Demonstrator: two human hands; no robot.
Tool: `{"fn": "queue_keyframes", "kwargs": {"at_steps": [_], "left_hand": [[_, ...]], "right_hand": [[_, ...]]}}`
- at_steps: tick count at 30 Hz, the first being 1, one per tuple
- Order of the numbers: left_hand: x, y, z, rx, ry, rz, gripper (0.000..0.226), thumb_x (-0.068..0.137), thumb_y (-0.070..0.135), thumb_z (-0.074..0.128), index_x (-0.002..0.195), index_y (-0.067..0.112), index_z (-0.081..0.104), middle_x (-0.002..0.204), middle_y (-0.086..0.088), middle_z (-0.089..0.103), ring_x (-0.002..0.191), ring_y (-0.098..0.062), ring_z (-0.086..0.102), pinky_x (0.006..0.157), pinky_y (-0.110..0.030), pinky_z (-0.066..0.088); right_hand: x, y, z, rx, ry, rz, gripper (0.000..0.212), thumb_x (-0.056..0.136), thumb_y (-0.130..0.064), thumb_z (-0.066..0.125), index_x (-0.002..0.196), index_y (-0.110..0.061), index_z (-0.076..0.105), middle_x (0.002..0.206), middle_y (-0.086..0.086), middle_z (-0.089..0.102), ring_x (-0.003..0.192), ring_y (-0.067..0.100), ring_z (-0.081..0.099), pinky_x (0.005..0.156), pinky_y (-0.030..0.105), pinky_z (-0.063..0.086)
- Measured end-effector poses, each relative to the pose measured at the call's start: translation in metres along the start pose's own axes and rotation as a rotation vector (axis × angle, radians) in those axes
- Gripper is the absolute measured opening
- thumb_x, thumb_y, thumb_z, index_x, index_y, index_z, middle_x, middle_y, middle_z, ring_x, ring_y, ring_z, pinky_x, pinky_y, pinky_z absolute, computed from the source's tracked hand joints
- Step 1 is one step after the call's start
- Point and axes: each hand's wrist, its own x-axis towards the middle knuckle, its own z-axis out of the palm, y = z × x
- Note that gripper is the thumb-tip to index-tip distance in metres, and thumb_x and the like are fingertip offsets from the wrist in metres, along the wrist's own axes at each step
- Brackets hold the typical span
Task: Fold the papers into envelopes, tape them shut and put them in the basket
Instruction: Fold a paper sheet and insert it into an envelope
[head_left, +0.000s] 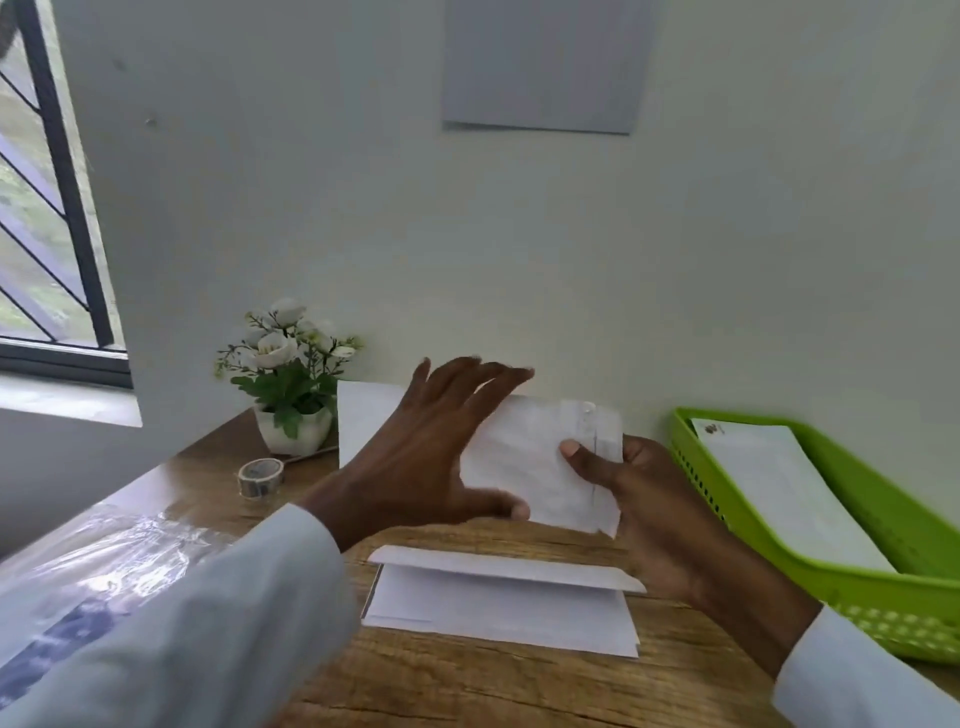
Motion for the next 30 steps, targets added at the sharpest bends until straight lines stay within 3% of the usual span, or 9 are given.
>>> {"fn": "queue_keyframes", "kwargs": {"at_steps": [3,5,10,15,19,23,30], "left_hand": [[-0.016,-0.011,0.011,0.108,-0.049,-0.04,0.126,0.057,0.093,0.053,0.153,0.038,-0.008,0.164,0.003,0.005,0.152,-0.021,-0.003,0.12,-0.055,-0.003],[-0.023,-0.017,0.012,0.165,-0.018,-0.055,0.128,0.056,0.094,0.052,0.153,0.036,-0.01,0.164,-0.003,0.007,0.152,-0.025,-0.001,0.119,-0.061,0.001],[-0.032,-0.019,0.011,0.316,0.084,-0.016,0.123,0.061,0.08,0.061,0.155,0.023,0.005,0.156,-0.014,0.025,0.146,-0.038,0.02,0.115,-0.069,0.009],[-0.036,-0.021,0.01,0.354,0.079,0.032,0.114,0.065,0.07,0.059,0.155,0.018,0.011,0.145,-0.014,0.036,0.133,-0.037,0.037,0.114,-0.071,0.009],[-0.037,-0.023,0.01,0.338,0.083,0.064,0.114,0.065,0.069,0.06,0.155,0.018,0.012,0.14,-0.012,0.037,0.128,-0.034,0.038,0.113,-0.072,0.012],[-0.038,-0.023,0.013,0.303,0.067,0.083,0.114,0.067,0.075,0.057,0.155,0.017,0.014,0.142,-0.011,0.037,0.132,-0.033,0.036,0.114,-0.071,0.013],[-0.041,-0.028,0.01,0.317,0.043,0.037,0.102,0.07,0.069,0.058,0.148,0.01,0.031,0.132,-0.011,0.044,0.123,-0.031,0.043,0.113,-0.069,0.019]], "right_hand": [[0.003,-0.004,-0.007,0.059,-0.075,0.036,0.032,0.09,-0.018,0.063,0.118,-0.004,0.069,0.118,0.015,0.072,0.111,0.031,0.068,0.1,0.044,0.05],[0.005,-0.005,-0.009,0.146,-0.144,0.071,0.037,0.092,-0.018,0.06,0.124,-0.001,0.065,0.125,0.018,0.068,0.118,0.033,0.063,0.106,0.045,0.046],[0.008,-0.007,-0.016,0.327,-0.251,0.111,0.041,0.094,-0.015,0.053,0.132,0.0,0.059,0.132,0.02,0.062,0.124,0.033,0.059,0.106,0.048,0.045],[0.005,-0.008,-0.02,0.335,-0.324,0.073,0.037,0.095,-0.013,0.052,0.129,-0.003,0.063,0.135,0.02,0.06,0.125,0.033,0.058,0.102,0.046,0.047],[-0.002,-0.006,-0.018,0.205,-0.434,0.09,0.047,0.08,-0.003,0.073,0.126,-0.008,0.066,0.133,0.018,0.062,0.123,0.032,0.06,0.094,0.038,0.054],[-0.002,0.003,-0.014,0.137,-0.408,0.13,0.045,0.085,0.002,0.061,0.129,-0.007,0.063,0.133,0.017,0.062,0.124,0.033,0.059,0.102,0.044,0.048],[-0.001,0.002,-0.013,0.191,-0.352,0.09,0.042,0.085,0.002,0.059,0.127,-0.002,0.063,0.132,0.021,0.062,0.12,0.034,0.062,0.095,0.044,0.053]]}}
